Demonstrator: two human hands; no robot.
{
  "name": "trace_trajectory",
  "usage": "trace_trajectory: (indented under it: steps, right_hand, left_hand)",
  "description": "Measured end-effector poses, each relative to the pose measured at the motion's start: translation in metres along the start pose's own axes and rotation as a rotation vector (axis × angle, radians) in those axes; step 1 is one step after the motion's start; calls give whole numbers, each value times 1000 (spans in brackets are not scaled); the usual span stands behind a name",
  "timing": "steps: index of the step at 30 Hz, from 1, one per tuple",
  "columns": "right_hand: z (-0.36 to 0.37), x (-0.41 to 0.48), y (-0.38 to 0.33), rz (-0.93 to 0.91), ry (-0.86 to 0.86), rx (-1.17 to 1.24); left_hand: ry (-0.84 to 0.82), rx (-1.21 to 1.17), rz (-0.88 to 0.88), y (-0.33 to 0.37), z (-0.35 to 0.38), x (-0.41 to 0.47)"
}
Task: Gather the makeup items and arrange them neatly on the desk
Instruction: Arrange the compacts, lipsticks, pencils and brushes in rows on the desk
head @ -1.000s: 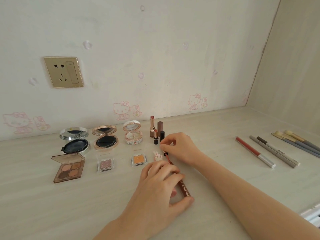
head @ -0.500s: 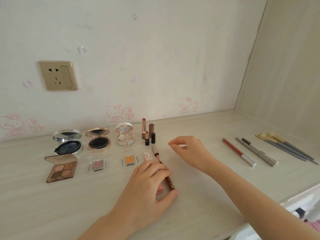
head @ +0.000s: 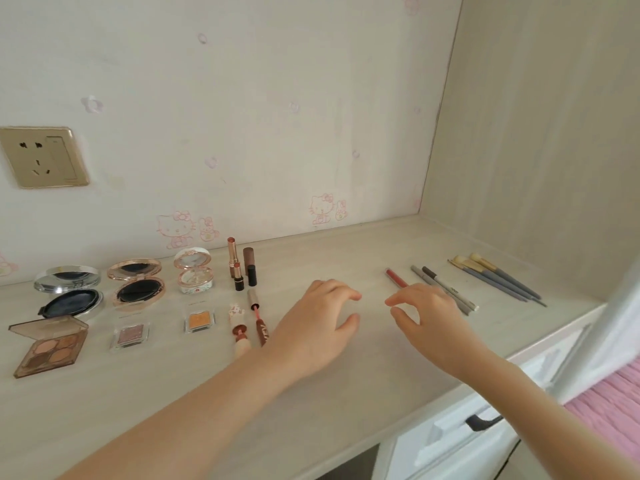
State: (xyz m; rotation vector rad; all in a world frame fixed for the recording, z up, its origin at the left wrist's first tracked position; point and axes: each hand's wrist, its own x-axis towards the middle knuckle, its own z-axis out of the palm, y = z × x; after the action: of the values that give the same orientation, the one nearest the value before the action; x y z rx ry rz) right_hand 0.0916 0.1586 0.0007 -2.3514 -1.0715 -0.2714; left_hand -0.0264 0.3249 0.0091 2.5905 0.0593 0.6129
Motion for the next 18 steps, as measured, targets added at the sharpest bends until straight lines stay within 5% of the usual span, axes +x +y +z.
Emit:
trace_trajectory:
  steps: [18]
  right_hand:
    - [-2,-4,48,231,76,-225]
  left_hand:
    - [-243,14,-273,1,91,131]
